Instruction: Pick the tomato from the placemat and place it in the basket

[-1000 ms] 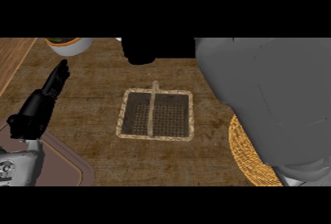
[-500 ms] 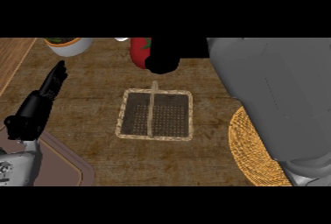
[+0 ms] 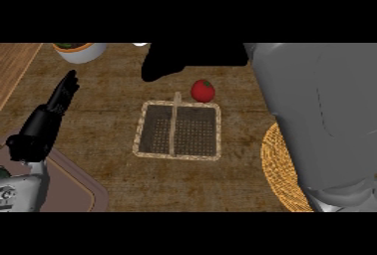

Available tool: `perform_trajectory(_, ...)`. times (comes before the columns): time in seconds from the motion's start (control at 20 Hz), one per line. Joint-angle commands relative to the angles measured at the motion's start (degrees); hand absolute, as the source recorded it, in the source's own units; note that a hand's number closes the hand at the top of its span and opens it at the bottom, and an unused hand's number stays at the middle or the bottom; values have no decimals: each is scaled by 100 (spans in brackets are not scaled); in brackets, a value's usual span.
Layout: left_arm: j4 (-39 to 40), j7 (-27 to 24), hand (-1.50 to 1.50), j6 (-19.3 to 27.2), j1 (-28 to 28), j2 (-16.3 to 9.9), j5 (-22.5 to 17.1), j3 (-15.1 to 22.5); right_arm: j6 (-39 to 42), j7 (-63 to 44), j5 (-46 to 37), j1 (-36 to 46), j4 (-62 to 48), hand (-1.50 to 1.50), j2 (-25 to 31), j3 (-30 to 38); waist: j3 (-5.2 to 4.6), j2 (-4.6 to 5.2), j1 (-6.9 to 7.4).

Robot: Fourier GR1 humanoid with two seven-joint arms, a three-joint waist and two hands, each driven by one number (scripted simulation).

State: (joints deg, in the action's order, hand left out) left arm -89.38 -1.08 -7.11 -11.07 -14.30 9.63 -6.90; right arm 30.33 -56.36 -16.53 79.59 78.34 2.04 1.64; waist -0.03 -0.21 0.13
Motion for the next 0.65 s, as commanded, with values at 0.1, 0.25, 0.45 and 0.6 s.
perform_trajectory(0.1, -8, -29, 0, -177, 31, -94, -165, -93, -1528, -208, -494, -29, 140, -150, 122, 905, 2, 15, -4)
perform_trajectory(0.25, 72, -151, 0, 124, 71, 69, 162, 52, -2017, -147, -760, -107, 103, -150, 251, 1190, 0, 27, -35)
perform_trajectory(0.45, -233, 250, 0, 0, 38, 32, 7, 25, -1821, 4, -598, -499, 255, -150, 992, 1791, 11, 0, -58)
perform_trajectory(0.6, -260, 324, 0, -180, -111, -168, -184, -167, -1787, 498, -397, -947, 259, -150, 1408, 2228, 11, 20, -36)
